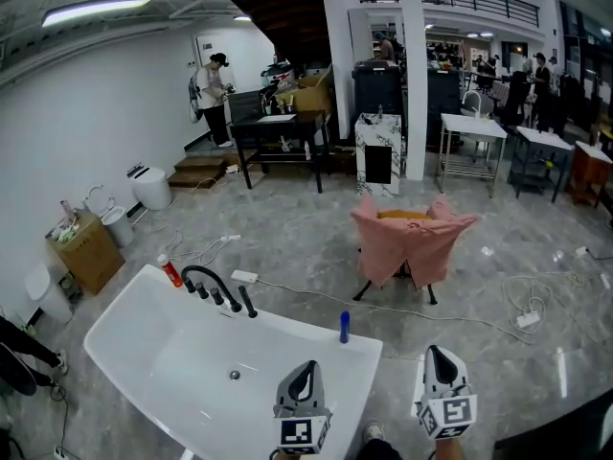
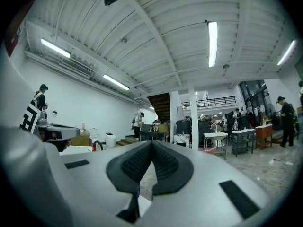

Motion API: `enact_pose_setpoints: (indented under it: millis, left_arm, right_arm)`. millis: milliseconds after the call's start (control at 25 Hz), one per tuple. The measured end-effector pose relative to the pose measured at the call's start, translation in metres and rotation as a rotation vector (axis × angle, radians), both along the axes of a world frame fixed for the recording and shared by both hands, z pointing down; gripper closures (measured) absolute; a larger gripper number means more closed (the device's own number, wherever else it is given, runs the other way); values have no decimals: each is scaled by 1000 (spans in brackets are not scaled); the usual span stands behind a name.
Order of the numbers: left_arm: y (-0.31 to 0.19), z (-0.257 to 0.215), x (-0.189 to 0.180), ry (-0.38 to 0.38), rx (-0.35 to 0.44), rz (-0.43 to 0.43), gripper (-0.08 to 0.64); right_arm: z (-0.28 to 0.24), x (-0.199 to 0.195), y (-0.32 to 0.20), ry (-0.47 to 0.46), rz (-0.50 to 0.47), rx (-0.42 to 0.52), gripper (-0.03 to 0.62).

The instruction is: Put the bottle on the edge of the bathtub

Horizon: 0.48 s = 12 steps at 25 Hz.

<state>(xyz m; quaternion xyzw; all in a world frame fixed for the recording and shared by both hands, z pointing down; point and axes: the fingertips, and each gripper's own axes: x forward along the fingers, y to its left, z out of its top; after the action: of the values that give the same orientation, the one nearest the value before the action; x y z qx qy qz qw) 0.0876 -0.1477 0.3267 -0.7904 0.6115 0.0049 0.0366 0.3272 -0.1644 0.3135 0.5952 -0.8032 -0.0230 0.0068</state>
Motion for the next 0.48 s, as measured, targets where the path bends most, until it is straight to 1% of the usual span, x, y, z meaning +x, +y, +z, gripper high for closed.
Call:
enact_pose_setpoints:
  millis: [80, 200, 360, 480]
  left_arm:
    - [0, -1, 0, 2, 1, 2, 555]
    - [1, 6, 0, 2, -23, 1, 555]
    - [-2, 5, 0, 3, -7, 6, 554]
    - [-2, 13, -1, 6, -22, 6, 555]
  right_arm:
    - [0, -1, 0, 1, -2, 0, 595]
    - [2, -4, -1, 8, -7, -2, 595]
    - [5, -9, -2, 17, -11, -13, 595]
    - [5, -10, -3, 16, -12, -13, 595]
